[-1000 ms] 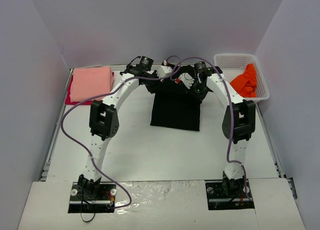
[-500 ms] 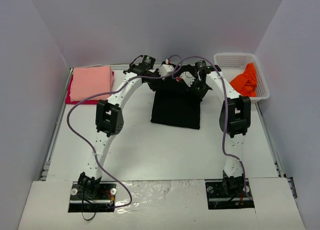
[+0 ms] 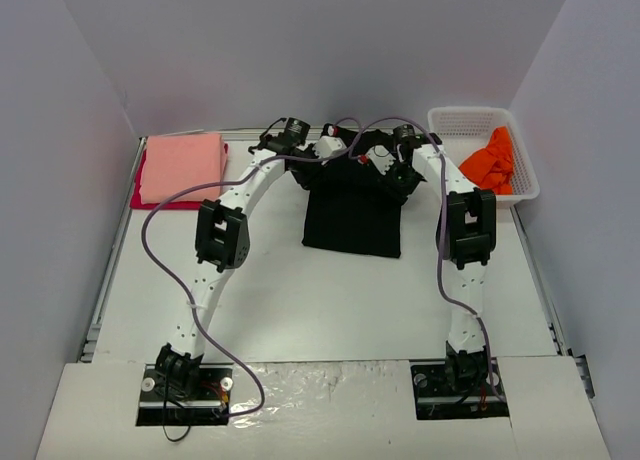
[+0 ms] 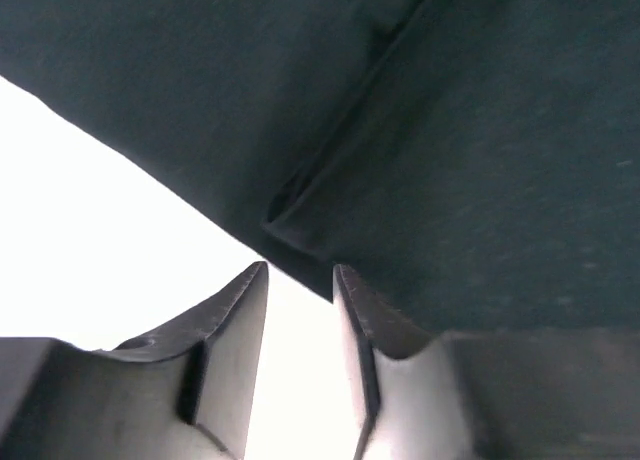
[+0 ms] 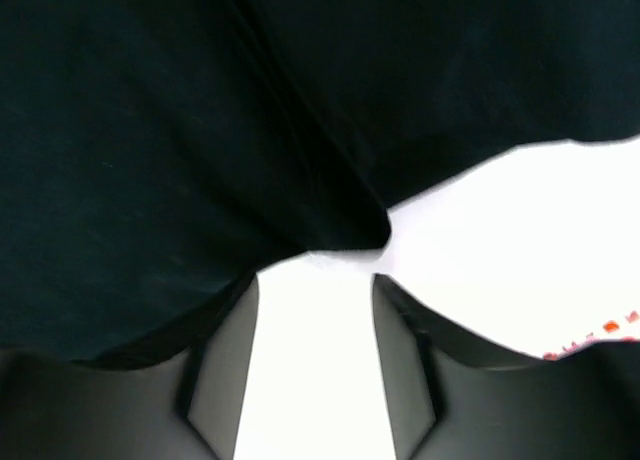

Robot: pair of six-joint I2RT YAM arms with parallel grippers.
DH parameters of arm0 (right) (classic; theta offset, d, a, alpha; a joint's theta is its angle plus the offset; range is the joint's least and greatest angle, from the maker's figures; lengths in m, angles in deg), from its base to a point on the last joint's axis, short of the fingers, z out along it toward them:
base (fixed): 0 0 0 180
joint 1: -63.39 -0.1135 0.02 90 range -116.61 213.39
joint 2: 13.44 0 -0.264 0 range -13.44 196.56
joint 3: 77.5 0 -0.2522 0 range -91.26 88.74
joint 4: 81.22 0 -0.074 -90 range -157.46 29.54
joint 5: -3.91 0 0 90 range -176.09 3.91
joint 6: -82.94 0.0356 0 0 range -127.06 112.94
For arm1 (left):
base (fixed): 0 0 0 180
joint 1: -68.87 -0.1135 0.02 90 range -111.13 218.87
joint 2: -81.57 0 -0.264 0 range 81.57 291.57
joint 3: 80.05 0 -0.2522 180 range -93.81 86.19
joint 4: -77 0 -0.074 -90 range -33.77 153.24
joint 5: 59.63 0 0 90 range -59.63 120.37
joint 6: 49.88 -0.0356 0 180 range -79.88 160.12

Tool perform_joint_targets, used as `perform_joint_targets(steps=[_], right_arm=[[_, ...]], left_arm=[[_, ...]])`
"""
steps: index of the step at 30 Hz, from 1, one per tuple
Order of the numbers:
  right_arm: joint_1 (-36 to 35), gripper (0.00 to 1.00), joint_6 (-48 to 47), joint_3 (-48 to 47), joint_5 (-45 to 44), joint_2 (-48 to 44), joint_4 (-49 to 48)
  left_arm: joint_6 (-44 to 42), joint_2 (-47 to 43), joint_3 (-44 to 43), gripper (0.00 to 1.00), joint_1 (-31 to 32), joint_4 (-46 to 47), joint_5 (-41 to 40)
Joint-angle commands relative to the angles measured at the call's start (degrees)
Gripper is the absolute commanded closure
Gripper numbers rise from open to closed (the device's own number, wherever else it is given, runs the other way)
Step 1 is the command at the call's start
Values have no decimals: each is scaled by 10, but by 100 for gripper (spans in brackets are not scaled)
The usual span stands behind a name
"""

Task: Fold and stack the t-shirts
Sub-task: Fold the folded rectangular tshirt in 1/3 of the way

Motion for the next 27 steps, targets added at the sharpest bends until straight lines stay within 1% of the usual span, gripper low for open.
perform_joint_targets(steps=[1,2,5,7,9,10,12,13,14,16,17,19,20,22,23,25,26,27], right_arm=[[16,54,53,-30,-36,2,-4],[15,53,55,-31,-37,0,-8],[16,52,67,-42,-43,-13,-13],[15,52,73,-40,-40,-34,-14],[14,52,81,-29,-27,-55,-13],[13,53,81,-9,-22,-80,-13],[10,52,87,18,-6,-119,-13],[8,52,88,33,-3,-135,-14],[7,52,89,69,1,-149,-16],[6,52,90,108,18,-193,-16],[6,52,91,149,23,-207,-18],[5,52,93,188,38,-250,-20],[4,53,94,227,45,-264,-24],[-1,55,97,263,64,-303,-33],[-10,55,97,295,67,-326,-36],[-20,56,102,326,74,-347,-53],[-26,56,103,338,76,-355,-57],[-38,56,103,358,77,-368,-60]], left_arm=[[-33,-22,-35,65,3,-2,-19],[-31,-31,-35,57,3,1,-24],[-32,-59,-31,55,3,3,-35],[-31,-80,-5,55,3,8,-39],[-34,-124,29,55,3,16,-39],[-35,-139,71,55,3,23,-34],[-32,-188,119,55,4,31,-18],[-29,-204,179,55,4,47,-11],[-25,-239,209,55,4,56,-4],[-22,-273,271,55,5,87,12],[-27,-305,333,55,6,97,12],[-45,-355,393,55,17,126,-2],[-48,-370,458,55,20,142,-12],[-56,-414,517,55,30,182,-30],[-58,-423,566,56,40,192,-34],[-66,-450,608,56,52,219,-38],[-67,-456,645,56,65,231,-50],[-68,-463,663,56,71,257,-56]])
